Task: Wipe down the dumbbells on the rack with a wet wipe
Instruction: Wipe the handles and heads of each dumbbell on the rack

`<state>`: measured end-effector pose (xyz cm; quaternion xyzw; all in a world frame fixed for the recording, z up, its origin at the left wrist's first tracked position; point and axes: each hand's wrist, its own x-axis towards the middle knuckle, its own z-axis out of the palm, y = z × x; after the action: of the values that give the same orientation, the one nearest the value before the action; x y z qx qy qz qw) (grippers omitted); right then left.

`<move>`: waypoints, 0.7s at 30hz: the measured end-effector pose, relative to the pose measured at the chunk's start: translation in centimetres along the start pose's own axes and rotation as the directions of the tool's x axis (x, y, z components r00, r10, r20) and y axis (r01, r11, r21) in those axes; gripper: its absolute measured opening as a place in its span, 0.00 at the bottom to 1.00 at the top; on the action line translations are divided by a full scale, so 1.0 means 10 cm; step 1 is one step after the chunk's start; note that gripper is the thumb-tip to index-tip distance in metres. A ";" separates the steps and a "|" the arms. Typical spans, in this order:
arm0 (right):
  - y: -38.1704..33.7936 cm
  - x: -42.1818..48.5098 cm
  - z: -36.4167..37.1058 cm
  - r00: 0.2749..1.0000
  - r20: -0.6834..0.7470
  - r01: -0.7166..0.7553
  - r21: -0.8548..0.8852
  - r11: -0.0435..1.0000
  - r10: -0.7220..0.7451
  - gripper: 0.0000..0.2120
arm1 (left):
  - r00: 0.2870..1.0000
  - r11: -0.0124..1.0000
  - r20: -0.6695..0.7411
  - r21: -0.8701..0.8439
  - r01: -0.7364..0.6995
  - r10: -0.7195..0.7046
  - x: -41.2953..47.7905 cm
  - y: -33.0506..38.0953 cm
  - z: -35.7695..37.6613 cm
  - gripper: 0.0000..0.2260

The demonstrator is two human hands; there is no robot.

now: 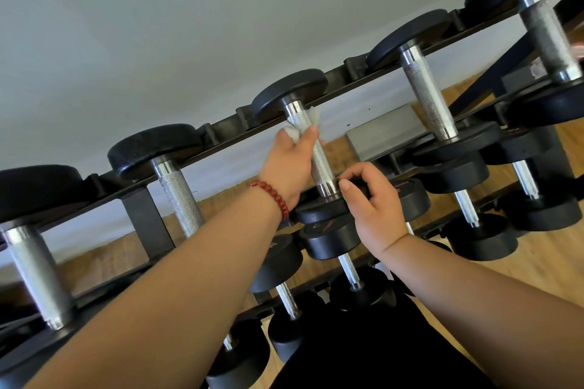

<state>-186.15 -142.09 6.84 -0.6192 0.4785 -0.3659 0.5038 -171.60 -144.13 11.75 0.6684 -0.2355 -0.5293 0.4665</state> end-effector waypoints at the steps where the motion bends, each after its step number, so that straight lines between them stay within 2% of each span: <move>1: 0.00 0.00 -0.01 1.000 0.001 0.001 0.001 1.000 -0.001 0.17 | 1.000 0.999 0.020 0.052 0.003 -0.004 -0.05 -0.04 0.00 0.10; 3: -0.02 -0.01 -0.02 1.000 0.006 0.006 -0.001 1.000 -0.006 0.18 | 0.996 0.969 0.082 0.245 0.024 -0.045 -0.19 -0.16 -0.04 0.19; 5: -0.02 -0.01 -0.02 1.000 0.020 0.007 -0.020 1.000 -0.007 0.19 | 0.989 0.888 0.115 0.458 0.029 -0.091 -0.25 -0.22 -0.15 0.18; 6: -0.03 -0.02 -0.02 1.000 0.027 0.002 -0.027 1.000 -0.001 0.19 | 0.986 0.882 0.122 0.469 0.047 -0.118 -0.23 -0.22 -0.21 0.19; 8: -0.05 -0.02 -0.03 1.000 0.029 -0.002 -0.041 0.999 0.004 0.20 | 0.982 0.952 0.134 0.293 0.087 -0.131 -0.19 -0.12 -0.24 0.23; 10: -0.07 -0.02 -0.04 1.000 0.027 0.015 -0.069 0.997 -0.013 0.17 | 0.991 0.993 0.078 0.033 0.110 -0.112 -0.14 -0.06 -0.16 0.19; 11: -0.07 -0.02 -0.05 0.999 0.021 0.033 -0.080 0.996 -0.032 0.15 | 0.992 0.993 0.055 -0.031 0.115 -0.113 -0.14 -0.05 -0.12 0.16; 13: -0.07 -0.03 -0.08 0.998 -0.012 0.063 -0.094 0.994 -0.065 0.13 | 0.992 0.993 0.038 0.028 0.117 -0.118 -0.16 -0.14 -0.06 0.18; 15: -0.06 -0.06 -0.07 0.998 -0.039 0.048 -0.080 0.996 -0.051 0.17 | 0.988 0.971 0.045 0.194 0.137 -0.148 -0.23 -0.21 -0.09 0.25; 17: -0.05 -0.09 -0.04 1.000 -0.027 -0.003 -0.040 0.999 0.002 0.21 | 0.984 0.925 0.071 0.356 0.131 -0.166 -0.22 -0.22 -0.16 0.23; 18: -0.04 -0.10 -0.03 1.000 -0.019 -0.024 -0.026 0.999 0.024 0.21 | 0.980 0.919 0.087 0.369 0.135 -0.178 -0.19 -0.21 -0.18 0.20; 19: -0.03 -0.11 -0.01 0.999 -0.016 -0.034 -0.023 0.999 0.034 0.21 | 0.976 0.936 0.096 0.315 0.157 -0.195 -0.18 -0.18 -0.19 0.19; 21: -0.01 -0.09 0.00 0.999 -0.022 -0.026 -0.044 0.999 0.025 0.19 | 0.966 0.973 0.119 0.070 0.221 -0.228 -0.17 -0.12 -0.16 0.16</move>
<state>-186.42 -141.22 6.95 -0.6200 0.4996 -0.3552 0.4897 -170.88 -141.64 11.51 0.6687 -0.2020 -0.6132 0.3687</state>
